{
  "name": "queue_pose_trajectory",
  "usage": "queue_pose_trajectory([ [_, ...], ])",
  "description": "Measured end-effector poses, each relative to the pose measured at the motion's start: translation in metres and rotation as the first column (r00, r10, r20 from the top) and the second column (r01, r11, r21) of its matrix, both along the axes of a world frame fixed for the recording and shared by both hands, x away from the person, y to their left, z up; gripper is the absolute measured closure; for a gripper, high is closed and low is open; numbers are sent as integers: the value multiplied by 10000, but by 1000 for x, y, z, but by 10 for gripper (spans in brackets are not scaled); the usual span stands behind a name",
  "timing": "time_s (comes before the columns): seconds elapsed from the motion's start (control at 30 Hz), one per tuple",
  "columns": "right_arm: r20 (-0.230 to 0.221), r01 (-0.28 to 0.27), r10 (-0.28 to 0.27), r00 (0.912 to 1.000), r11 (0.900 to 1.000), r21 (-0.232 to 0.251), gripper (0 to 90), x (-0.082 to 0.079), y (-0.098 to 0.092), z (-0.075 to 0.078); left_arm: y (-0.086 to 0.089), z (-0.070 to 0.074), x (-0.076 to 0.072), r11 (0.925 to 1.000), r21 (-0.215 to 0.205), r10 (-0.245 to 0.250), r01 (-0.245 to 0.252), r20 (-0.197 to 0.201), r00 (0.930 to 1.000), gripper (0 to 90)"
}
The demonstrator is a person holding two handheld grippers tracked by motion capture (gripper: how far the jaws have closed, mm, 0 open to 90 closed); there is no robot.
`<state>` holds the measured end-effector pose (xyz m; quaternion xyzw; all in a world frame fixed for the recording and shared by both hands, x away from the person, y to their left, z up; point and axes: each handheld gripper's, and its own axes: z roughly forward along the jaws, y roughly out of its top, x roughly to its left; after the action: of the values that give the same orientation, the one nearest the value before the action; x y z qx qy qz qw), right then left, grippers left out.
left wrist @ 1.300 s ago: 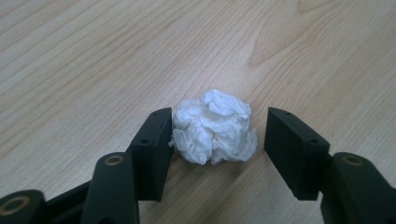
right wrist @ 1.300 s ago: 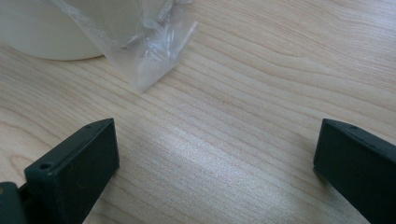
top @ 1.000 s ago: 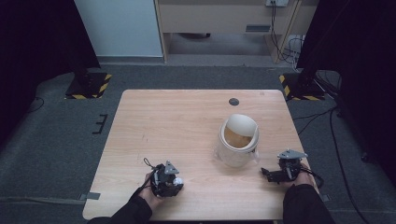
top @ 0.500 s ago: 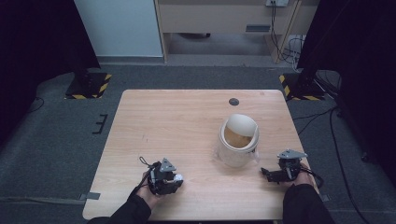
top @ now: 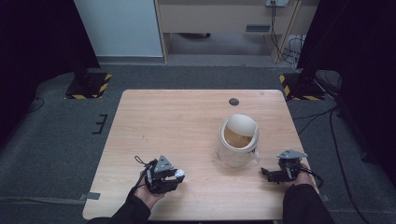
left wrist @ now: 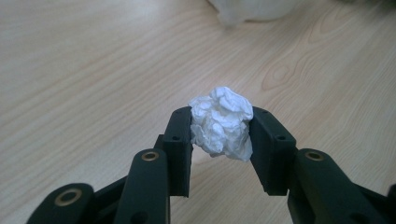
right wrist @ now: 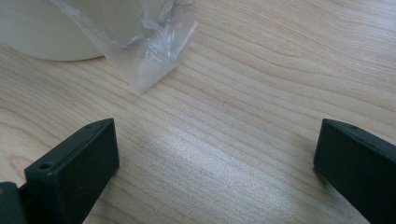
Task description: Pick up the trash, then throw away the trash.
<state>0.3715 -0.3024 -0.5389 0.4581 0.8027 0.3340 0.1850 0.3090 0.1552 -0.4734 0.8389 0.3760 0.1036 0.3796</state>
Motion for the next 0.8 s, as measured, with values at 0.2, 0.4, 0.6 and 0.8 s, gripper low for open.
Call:
queue_pose_trajectory([
  [0.2,0,1,-1,10000,10000,3,4,0,0,0,5,16,-2,9963,-839,255,-206,573,9980,613],
  [0.4,2,-14,14,10000,10000,-9,4,0,0,0,6,25,-6,9916,-1259,425,-297,1004,9940,612],
  [0.6,-1,2,-2,10000,10000,3,4,0,0,0,7,36,-7,9808,-1905,706,-422,1448,9869,607],
  [0.8,1,1,-1,10000,10000,4,4,0,0,0,8,47,-3,9710,-2346,902,-456,1830,9790,599],
])
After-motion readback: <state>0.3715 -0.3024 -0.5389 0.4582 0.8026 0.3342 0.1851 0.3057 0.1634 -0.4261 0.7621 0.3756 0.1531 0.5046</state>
